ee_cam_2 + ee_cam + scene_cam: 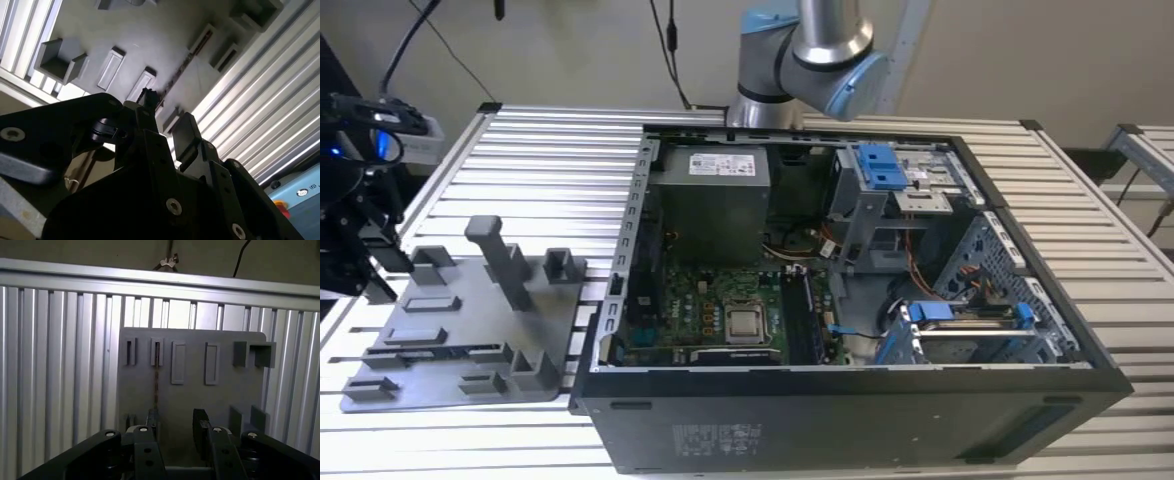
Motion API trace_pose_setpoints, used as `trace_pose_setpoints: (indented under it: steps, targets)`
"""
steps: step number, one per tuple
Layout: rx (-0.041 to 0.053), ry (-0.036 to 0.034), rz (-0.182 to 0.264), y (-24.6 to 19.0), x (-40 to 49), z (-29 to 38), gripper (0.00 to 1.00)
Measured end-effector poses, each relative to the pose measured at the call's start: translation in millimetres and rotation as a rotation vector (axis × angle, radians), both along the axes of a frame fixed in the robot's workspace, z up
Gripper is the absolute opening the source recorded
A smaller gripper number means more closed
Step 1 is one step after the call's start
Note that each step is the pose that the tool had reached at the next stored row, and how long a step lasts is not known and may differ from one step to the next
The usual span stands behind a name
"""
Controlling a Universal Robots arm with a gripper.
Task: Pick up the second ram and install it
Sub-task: 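Pick up the second ram and move it above second insertion slot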
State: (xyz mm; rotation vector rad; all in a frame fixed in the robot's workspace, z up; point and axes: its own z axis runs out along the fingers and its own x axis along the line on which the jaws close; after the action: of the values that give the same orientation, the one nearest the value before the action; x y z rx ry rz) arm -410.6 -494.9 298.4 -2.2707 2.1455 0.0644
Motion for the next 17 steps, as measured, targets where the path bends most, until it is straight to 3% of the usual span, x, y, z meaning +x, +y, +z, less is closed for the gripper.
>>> trace_pose_setpoints:
  steps: [17]
  targets:
    - [-0.0001, -0.0002, 0.018, -2.0, 0.8, -24.4, 0.42]
